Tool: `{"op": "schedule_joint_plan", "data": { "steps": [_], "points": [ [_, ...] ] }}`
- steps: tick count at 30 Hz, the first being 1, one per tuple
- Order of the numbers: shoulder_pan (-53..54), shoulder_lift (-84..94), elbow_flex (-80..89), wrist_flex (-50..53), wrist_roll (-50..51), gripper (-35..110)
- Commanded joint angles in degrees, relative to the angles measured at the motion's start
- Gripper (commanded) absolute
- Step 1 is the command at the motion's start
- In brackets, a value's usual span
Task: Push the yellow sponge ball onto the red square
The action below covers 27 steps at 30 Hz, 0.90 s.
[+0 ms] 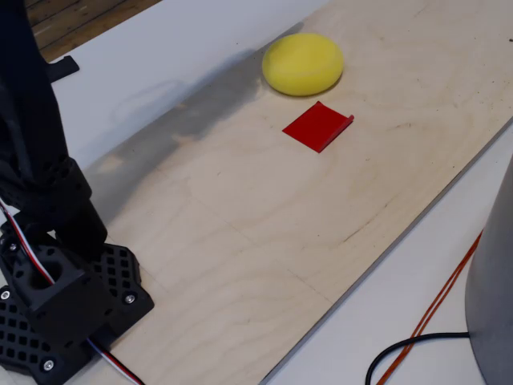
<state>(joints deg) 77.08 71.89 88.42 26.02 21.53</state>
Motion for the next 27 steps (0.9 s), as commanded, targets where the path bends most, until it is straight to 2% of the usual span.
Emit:
{"op": "schedule_joint_plan", "data": {
  "steps": [1,11,27],
  "points": [
    [0.4,-1.7,-5.3,3.6,2.9,26],
    [0.8,-9.3,-13.9,8.9,6.7,26],
    [2.3,-14.5,-12.0,10.2,12.0,26]
  ]
}}
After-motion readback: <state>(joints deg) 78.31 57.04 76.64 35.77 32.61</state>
